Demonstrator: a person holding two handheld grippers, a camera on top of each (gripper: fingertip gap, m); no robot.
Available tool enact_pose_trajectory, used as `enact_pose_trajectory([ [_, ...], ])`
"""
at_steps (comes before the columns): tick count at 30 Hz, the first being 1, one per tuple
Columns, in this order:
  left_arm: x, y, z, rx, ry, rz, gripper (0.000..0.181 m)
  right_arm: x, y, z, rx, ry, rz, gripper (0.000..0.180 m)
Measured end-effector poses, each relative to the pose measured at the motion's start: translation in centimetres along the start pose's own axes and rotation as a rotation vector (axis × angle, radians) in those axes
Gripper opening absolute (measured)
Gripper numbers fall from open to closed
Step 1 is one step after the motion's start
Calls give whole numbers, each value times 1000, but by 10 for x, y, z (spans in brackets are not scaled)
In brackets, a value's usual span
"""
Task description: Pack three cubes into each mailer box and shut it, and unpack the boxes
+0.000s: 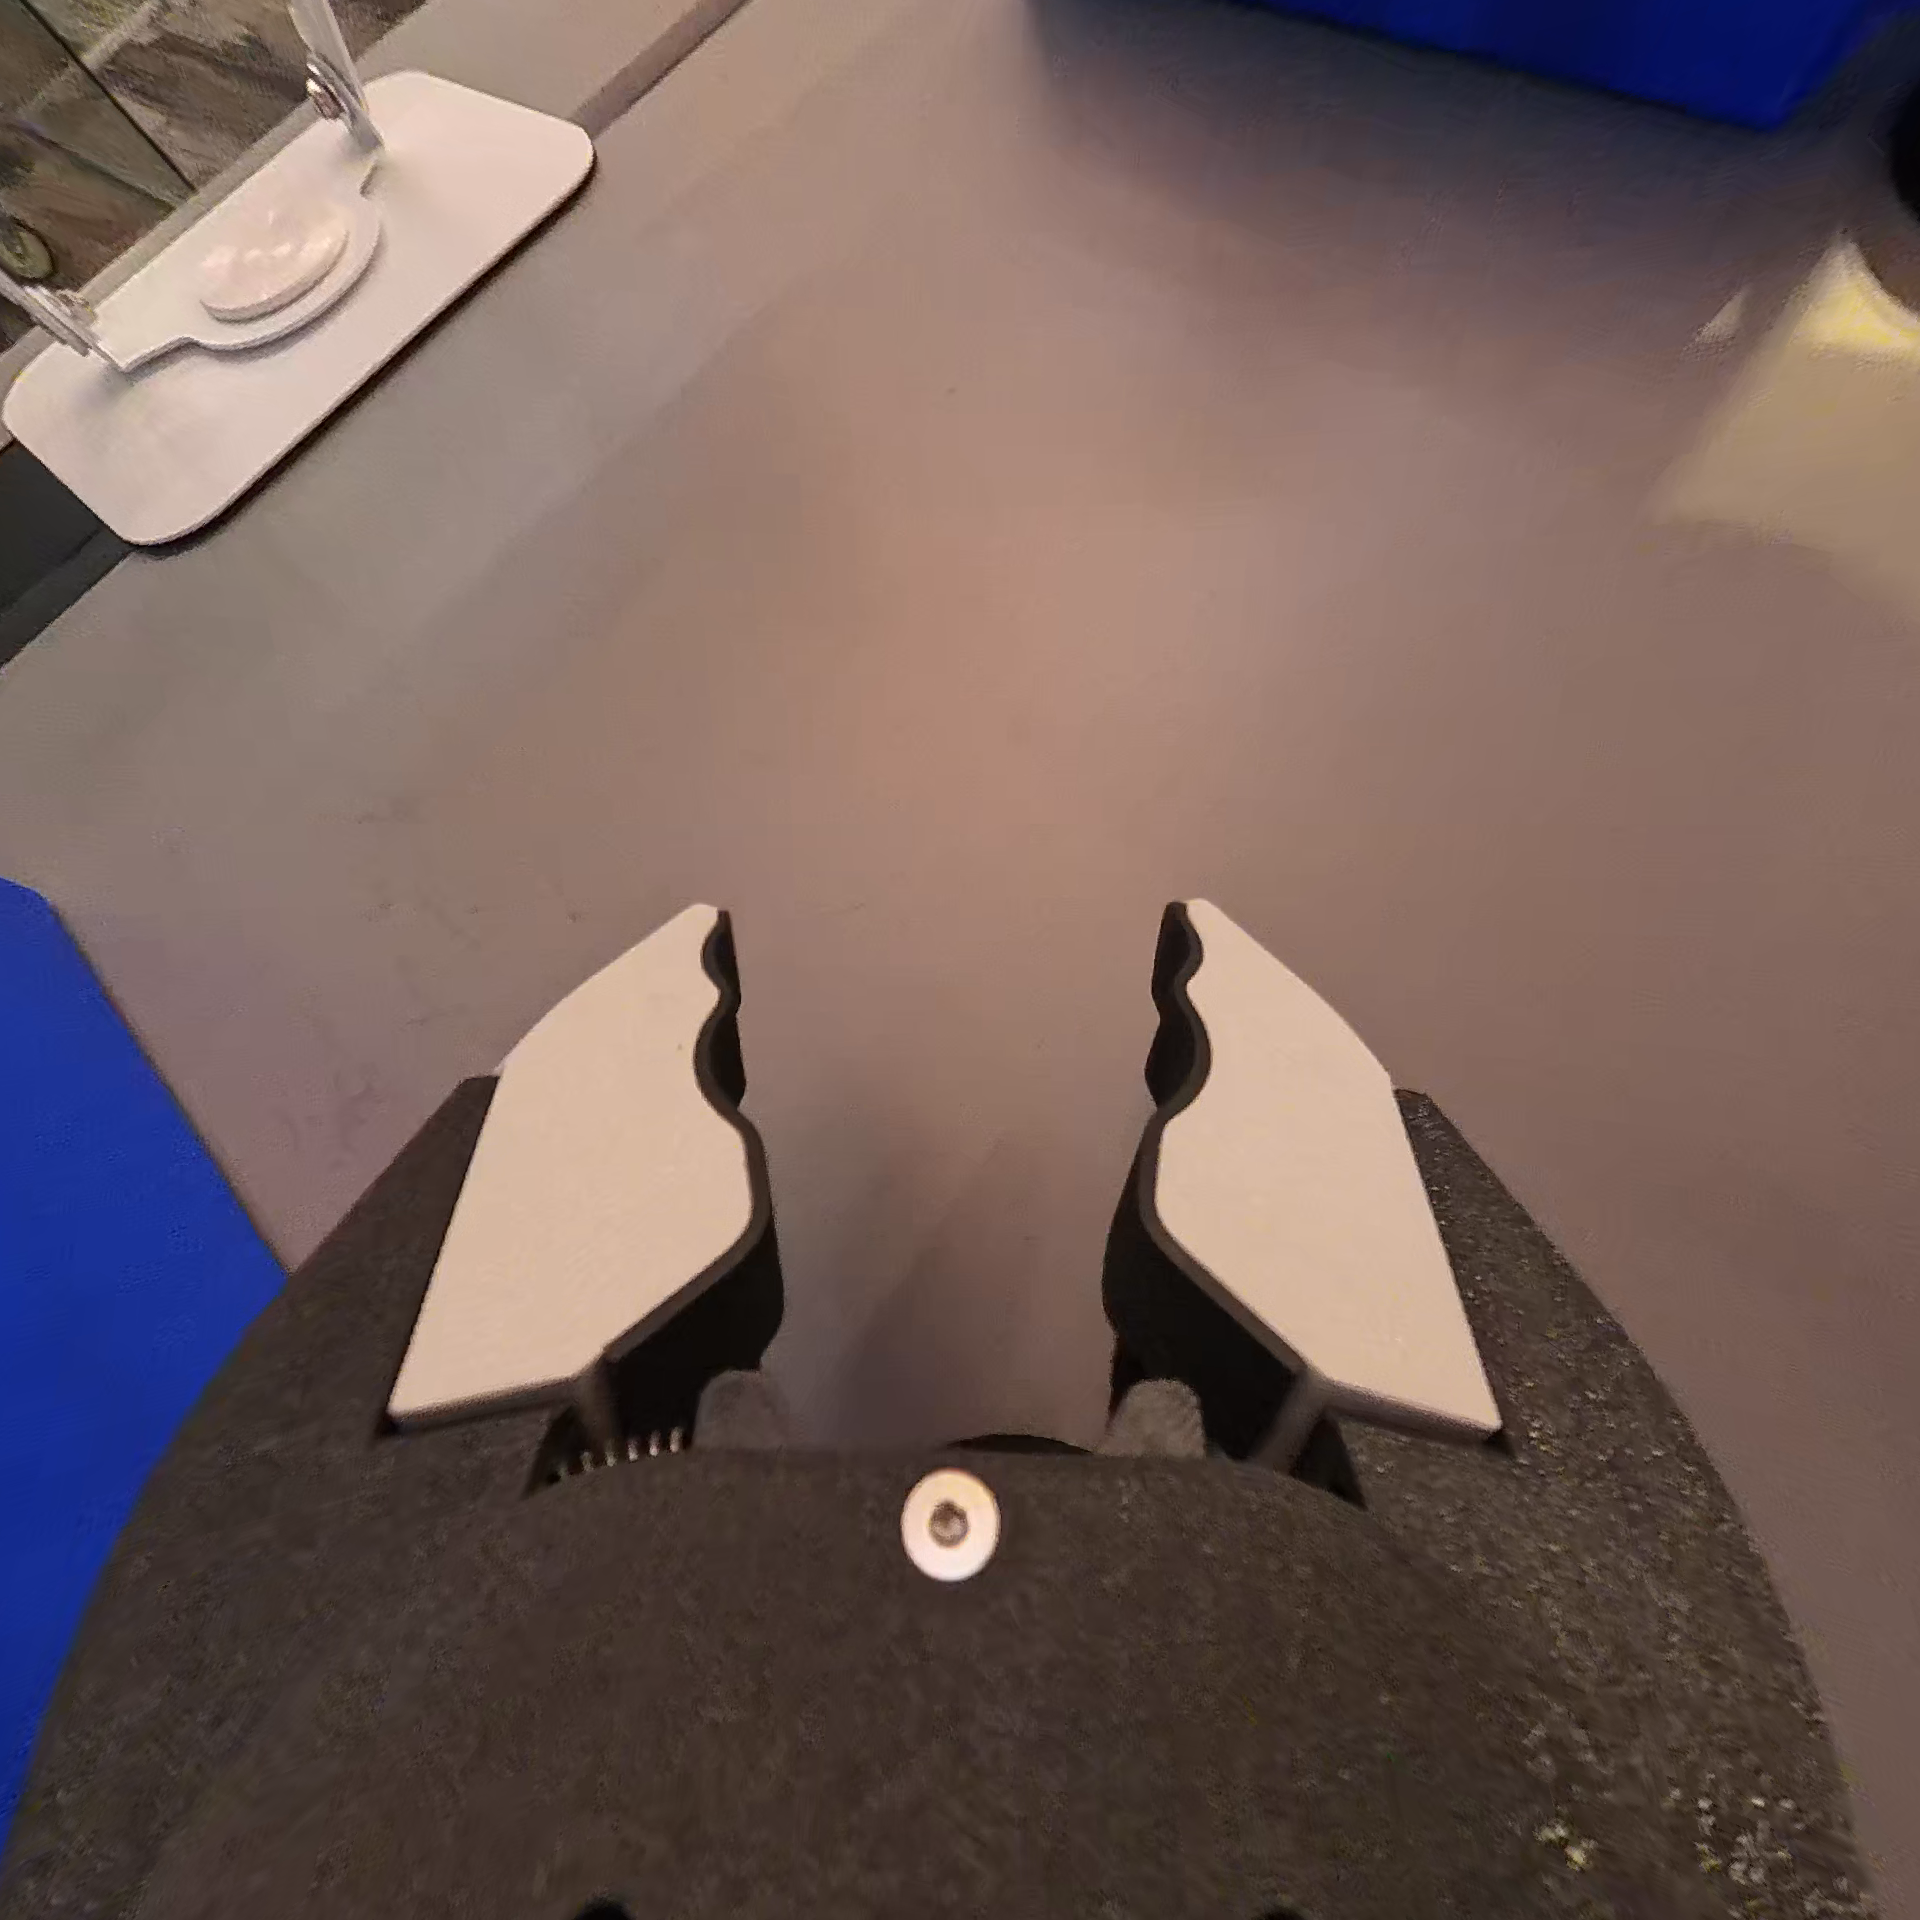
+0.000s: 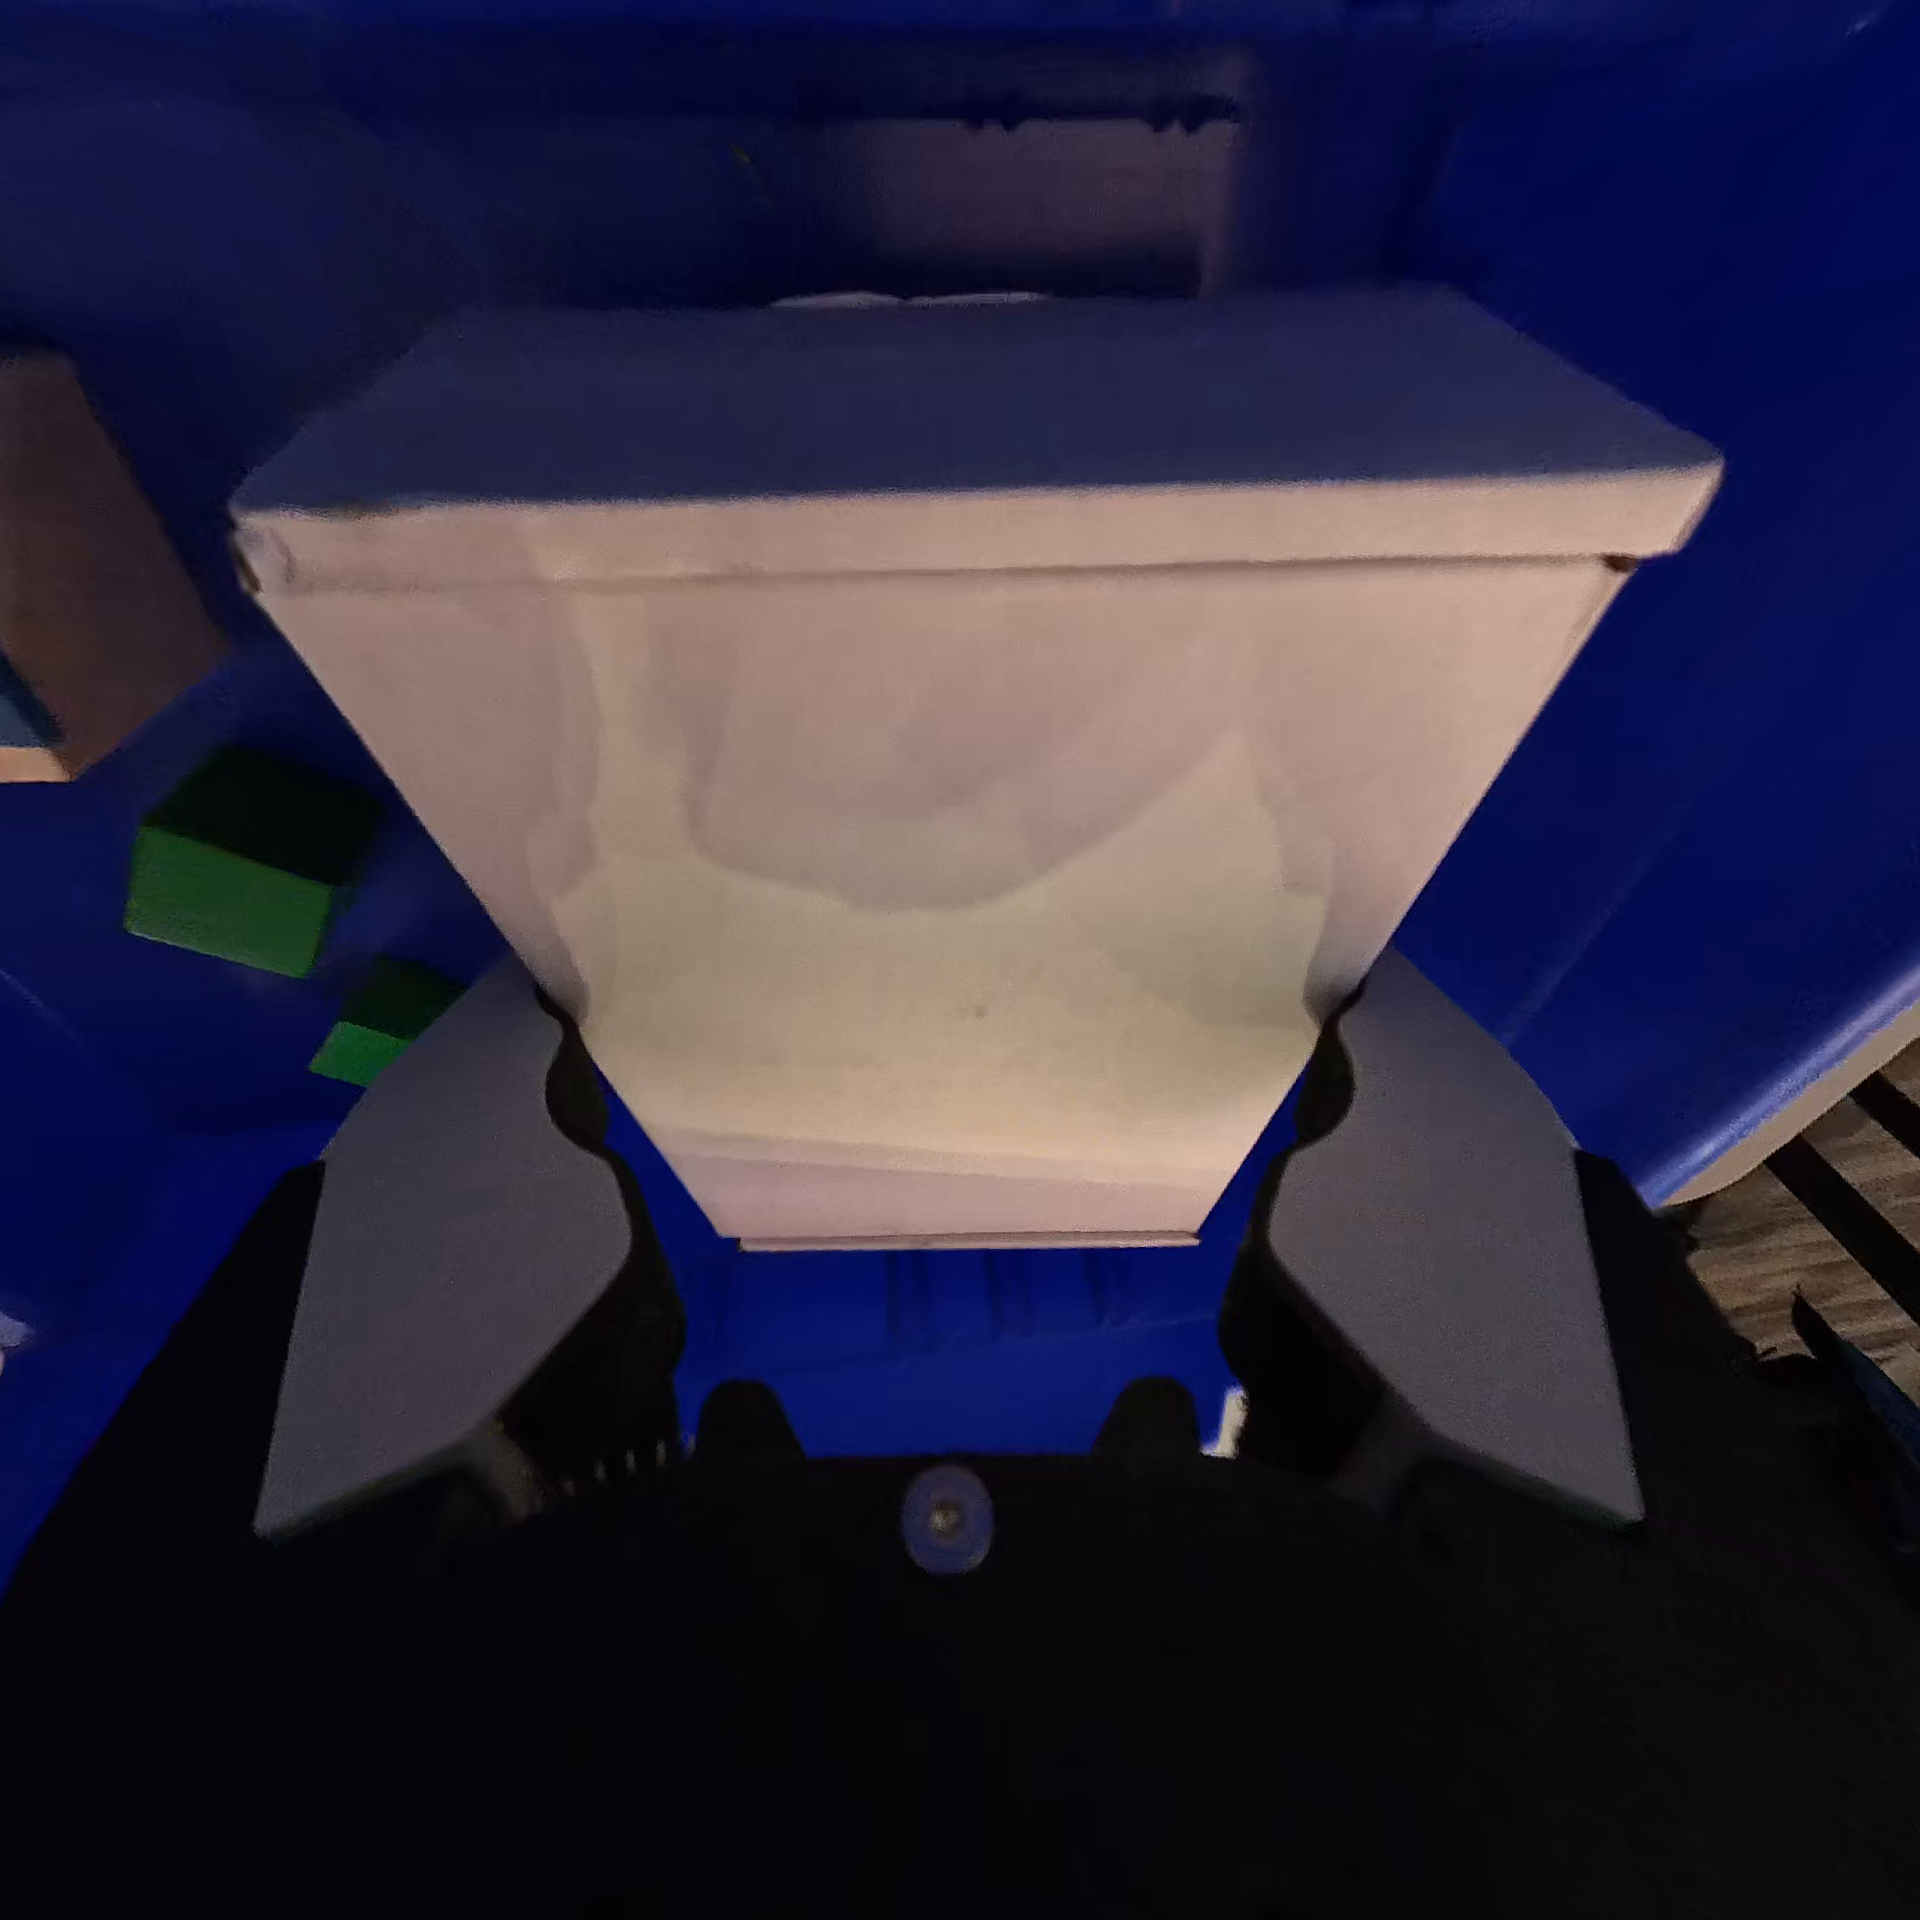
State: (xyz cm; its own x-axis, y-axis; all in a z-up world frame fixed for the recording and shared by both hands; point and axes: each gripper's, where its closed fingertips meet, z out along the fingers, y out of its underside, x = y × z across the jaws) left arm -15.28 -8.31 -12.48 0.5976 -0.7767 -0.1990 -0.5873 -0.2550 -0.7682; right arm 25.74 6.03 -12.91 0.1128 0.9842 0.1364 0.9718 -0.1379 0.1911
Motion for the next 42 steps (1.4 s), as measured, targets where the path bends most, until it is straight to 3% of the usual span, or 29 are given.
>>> enact_pose_trajectory([
  [10,-1,1,0,-7,-27,20,78,9,2,7,-7,76,-17,130],
  [16,-4,-3,-4,24,-38,-2,78,18,6,-40,48,204,45,130],
  [18,-6,-5,-7,41,-46,-9,78,26,-11,-85,225,301,118,130],
  [23,-10,-22,-20,142,-66,-29,77,16,-64,-240,966,575,335,125],
  [27,-16,-34,-34,244,-105,-38,76,-11,-70,-334,1441,905,480,108],
  [29,-22,-37,-39,284,-135,-51,78,-21,-75,-351,1515,956,537,98],
  [31,-30,-38,-43,310,-165,-70,78,-26,-79,-356,1557,962,583,86],
  [34,-43,-38,-51,320,-196,-110,80,-38,-93,-361,1677,943,520,46],
  [37,-61,-42,-73,279,-205,-41,70,-44,-110,-341,1620,821,389,6],
  [39,-82,-46,-93,231,-222,24,71,-40,-103,-339,1639,822,415,4],
  [40,-86,-55,-106,261,-169,10,60,-39,-101,-339,1653,817,419,4],
  [41,-81,-67,-120,314,-53,-24,55,-39,-99,-338,1660,809,418,5],
  [42,-74,-79,-134,365,73,-53,62,-39,-97,-337,1660,806,417,5],
])
